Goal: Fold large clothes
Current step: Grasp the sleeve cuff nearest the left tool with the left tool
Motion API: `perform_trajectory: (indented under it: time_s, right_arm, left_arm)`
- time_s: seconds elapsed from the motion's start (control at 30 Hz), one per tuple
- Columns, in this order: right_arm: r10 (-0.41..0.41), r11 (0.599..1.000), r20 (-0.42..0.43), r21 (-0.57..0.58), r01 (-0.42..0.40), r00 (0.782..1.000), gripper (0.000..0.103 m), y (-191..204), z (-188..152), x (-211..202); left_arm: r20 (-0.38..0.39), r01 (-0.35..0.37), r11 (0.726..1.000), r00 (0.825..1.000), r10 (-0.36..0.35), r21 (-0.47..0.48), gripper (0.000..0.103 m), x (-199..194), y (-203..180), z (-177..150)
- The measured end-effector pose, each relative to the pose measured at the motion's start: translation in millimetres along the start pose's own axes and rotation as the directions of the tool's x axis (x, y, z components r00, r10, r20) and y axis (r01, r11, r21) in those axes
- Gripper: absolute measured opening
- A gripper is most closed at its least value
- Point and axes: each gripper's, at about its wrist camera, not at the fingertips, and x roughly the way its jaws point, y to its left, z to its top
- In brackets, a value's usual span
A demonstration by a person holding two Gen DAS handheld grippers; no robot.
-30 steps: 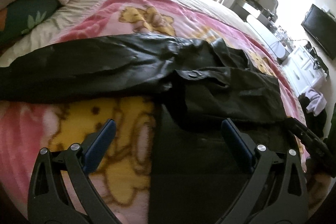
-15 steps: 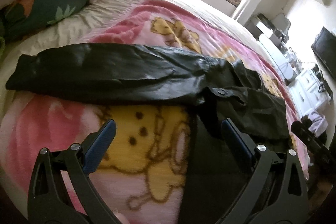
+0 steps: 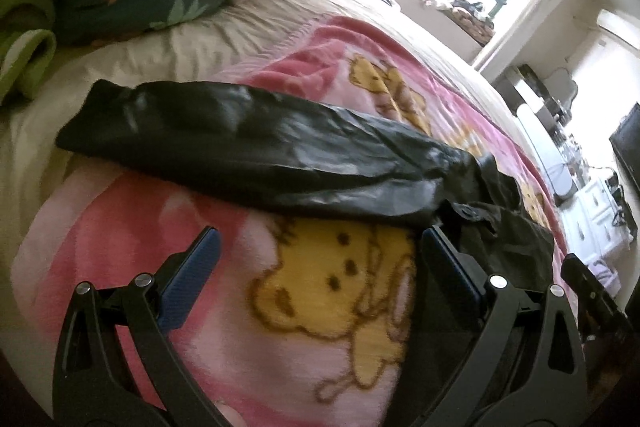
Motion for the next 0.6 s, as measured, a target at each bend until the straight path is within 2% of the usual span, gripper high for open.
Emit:
perform_trajectory:
  time_s: [0.17,0.3,0.6]
  right_arm:
    - [0.023,0.999,-0.001,-0.027,-0.023,1.000,0.098,15.7,5.0,6.5]
    - [0.049,0.997,-0.008,-0.053,-0.050,0.999,0.098,29.4,8.8,11.8]
    - [0.110,0.986,-0.068,-0.118,-0.118,0.992,0.098,63.8,9.5,34.9]
  left_arm:
    - [0.010,-0.020,0.999,1.000,0.021,-0.038,0.094,-5.1,19.2,1.9]
    - [0.009,-0.036,0.993,0.999,0.037,-0.114,0.094,-6.7,41.3,4.0]
    - [0.020,-0.074,0.974,0.997,0.080,-0.216,0.094,-9.0,80.6,5.6]
